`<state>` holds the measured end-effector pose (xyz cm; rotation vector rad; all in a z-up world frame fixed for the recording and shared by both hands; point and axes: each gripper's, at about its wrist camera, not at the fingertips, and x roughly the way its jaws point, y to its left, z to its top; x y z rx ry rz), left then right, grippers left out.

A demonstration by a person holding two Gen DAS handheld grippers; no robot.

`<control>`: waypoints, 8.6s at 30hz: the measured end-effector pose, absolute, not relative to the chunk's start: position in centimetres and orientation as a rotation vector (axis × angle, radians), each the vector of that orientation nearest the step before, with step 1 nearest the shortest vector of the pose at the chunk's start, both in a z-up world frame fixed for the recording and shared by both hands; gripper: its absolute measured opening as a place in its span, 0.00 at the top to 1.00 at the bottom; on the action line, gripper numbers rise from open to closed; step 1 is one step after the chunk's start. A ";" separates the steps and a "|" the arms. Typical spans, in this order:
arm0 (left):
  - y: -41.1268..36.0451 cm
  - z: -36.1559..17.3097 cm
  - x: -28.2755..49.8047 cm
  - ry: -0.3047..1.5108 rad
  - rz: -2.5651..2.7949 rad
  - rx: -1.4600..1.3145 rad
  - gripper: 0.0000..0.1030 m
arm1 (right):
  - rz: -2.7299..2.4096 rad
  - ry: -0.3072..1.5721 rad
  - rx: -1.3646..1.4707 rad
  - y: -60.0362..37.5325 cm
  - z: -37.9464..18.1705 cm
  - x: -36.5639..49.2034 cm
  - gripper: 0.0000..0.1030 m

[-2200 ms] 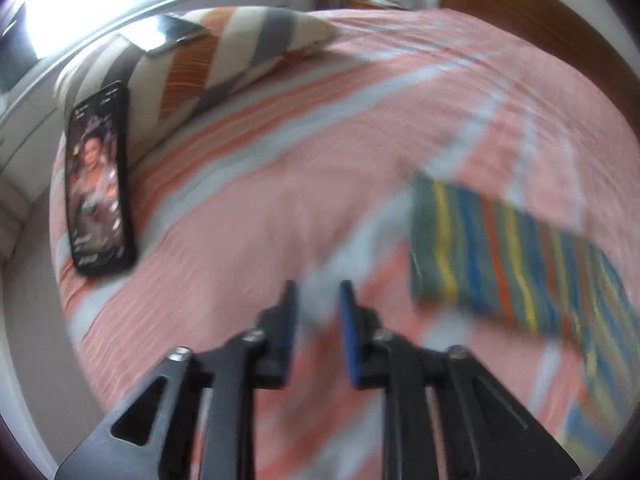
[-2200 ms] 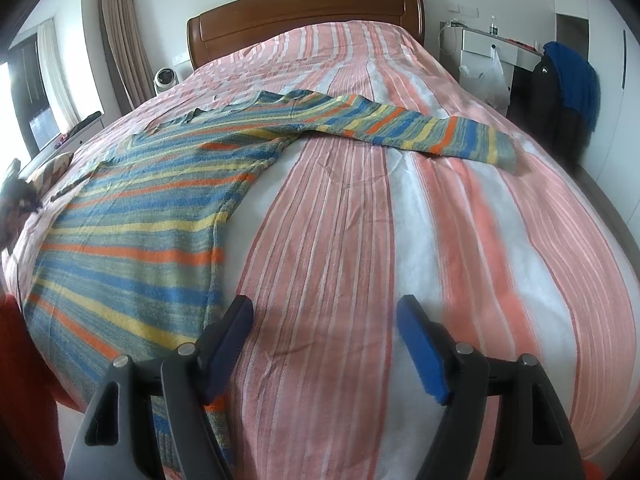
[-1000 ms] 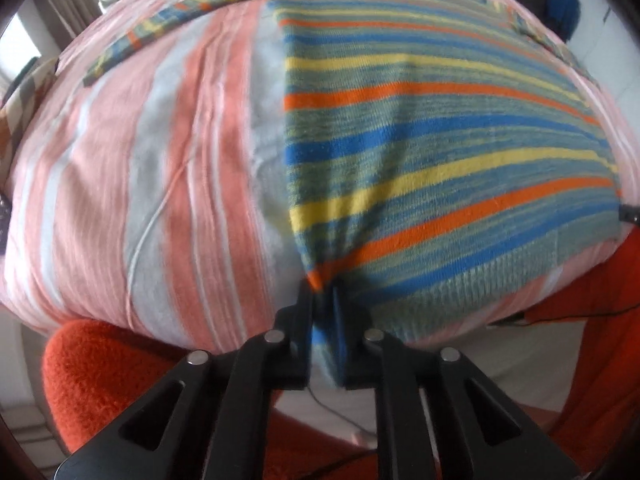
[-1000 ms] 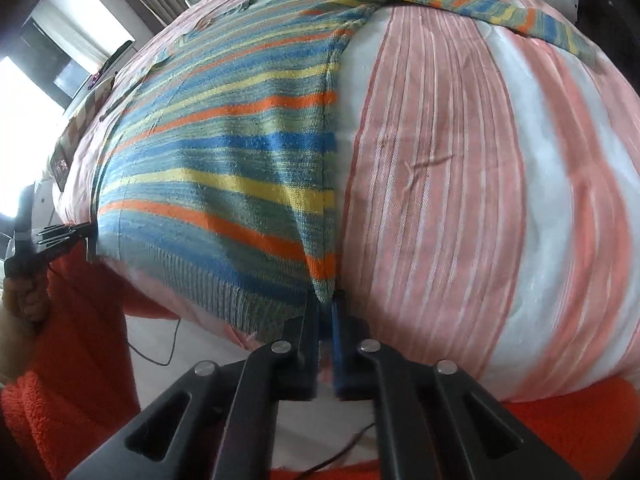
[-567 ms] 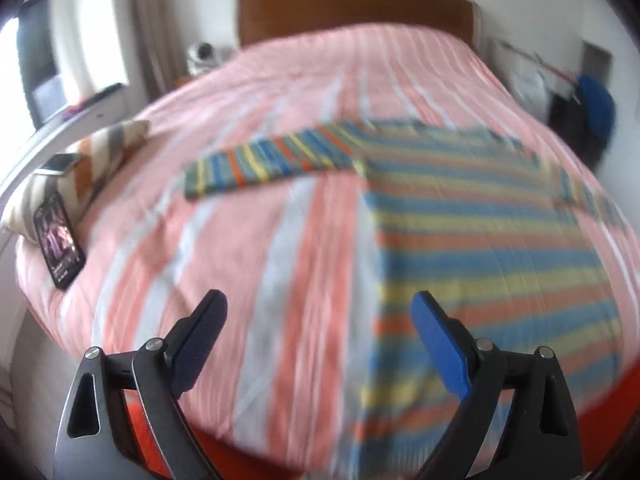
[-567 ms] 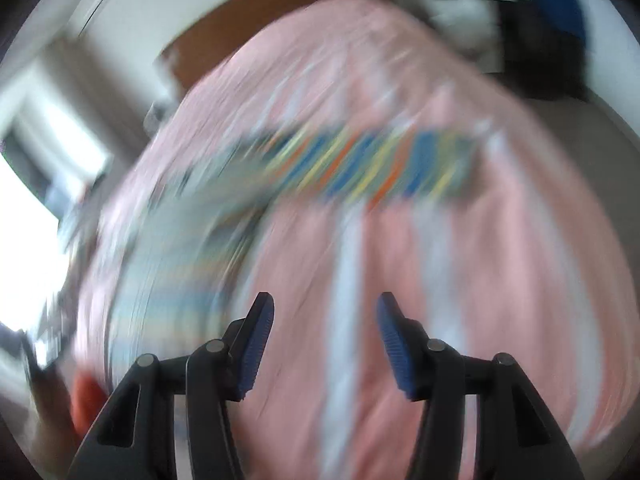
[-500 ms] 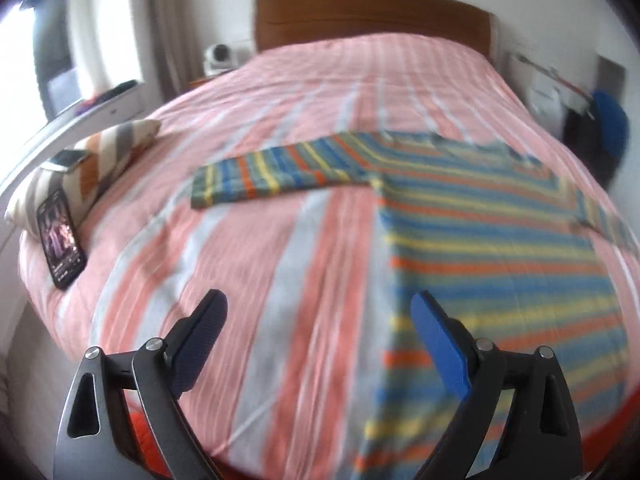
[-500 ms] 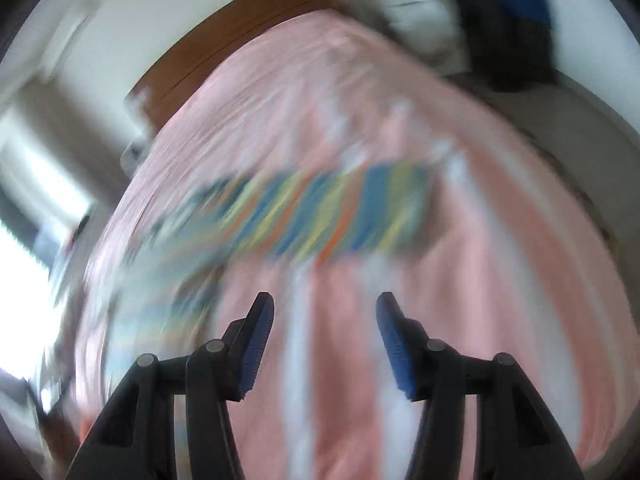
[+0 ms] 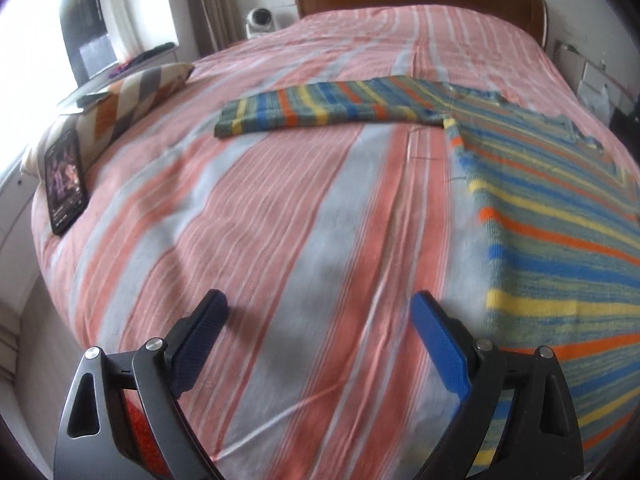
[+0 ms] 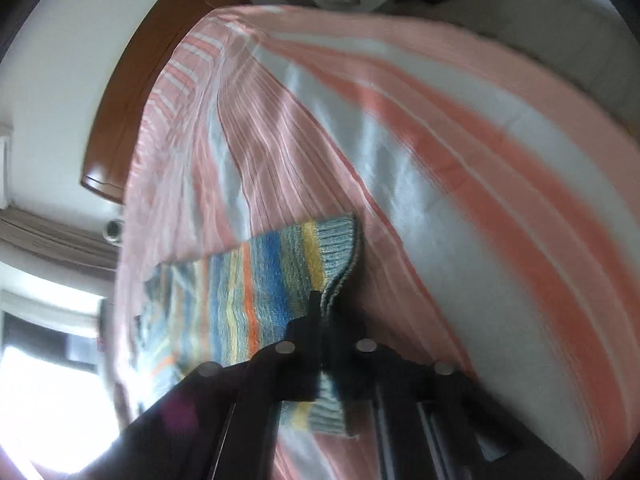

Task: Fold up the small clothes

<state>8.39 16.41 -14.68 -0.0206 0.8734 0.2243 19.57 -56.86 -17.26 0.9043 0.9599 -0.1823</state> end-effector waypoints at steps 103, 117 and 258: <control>20.9 -8.8 14.6 0.972 -0.081 -0.177 0.01 | -0.157 0.837 0.111 -37.4 -17.1 9.5 0.00; 35.1 -14.1 29.3 1.141 0.175 -0.370 0.31 | -0.158 0.831 0.108 -37.5 -17.2 9.6 0.00; 11.3 -7.4 6.6 0.820 0.131 0.071 0.04 | -0.335 0.912 -0.198 -28.3 -7.0 6.0 0.00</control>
